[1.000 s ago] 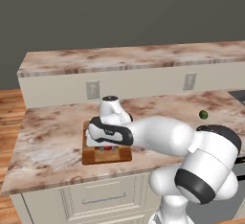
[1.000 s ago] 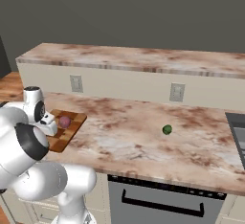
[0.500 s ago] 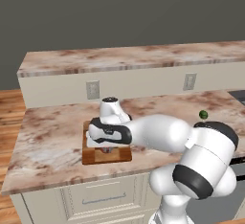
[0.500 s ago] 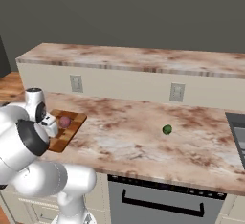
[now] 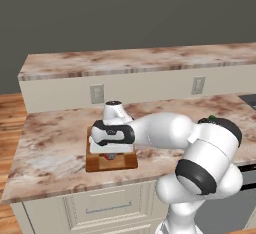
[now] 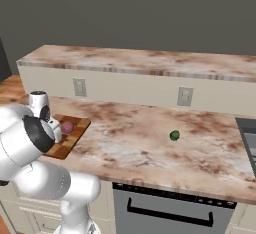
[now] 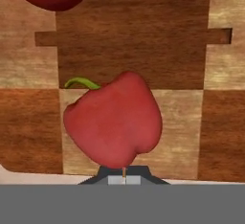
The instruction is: Place the avocado, onion, tomato, and bell pepper on the cutting board.
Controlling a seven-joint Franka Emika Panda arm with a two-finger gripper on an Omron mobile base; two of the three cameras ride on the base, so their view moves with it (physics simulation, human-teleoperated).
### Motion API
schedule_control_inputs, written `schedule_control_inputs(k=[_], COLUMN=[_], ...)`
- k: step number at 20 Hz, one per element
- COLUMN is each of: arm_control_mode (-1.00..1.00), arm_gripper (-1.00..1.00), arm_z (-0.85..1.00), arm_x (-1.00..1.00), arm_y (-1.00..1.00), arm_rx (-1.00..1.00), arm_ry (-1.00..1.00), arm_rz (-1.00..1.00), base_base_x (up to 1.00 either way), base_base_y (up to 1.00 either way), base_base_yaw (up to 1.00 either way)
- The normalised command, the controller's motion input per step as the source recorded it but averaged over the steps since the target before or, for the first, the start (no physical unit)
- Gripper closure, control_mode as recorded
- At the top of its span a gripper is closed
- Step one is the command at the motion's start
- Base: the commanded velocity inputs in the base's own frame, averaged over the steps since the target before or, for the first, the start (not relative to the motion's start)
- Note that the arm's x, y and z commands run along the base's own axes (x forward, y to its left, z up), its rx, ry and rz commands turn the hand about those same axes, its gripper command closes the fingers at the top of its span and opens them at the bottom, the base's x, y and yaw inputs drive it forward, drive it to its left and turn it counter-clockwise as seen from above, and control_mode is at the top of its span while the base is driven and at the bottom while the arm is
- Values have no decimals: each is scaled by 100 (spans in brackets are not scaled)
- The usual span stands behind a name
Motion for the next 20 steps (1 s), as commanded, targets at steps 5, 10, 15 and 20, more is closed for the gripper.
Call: schedule_control_inputs(k=[5, 10, 15, 20], arm_control_mode=[-100, -100, -100, -100], arm_gripper=[-100, -100, -100, -100], arm_z=[17, 39, 70, 77], arm_x=[-15, -30, -53, -79], arm_y=[0, -7, -53, -99], arm_rx=[0, 0, 0, 0], arm_ry=[-1, -7, -13, -24], arm_rz=[0, 0, 0, 0], base_base_x=[0, 0, 0, 0], base_base_y=[0, 0, 0, 0], base_base_yaw=[0, 0, 0, 0])
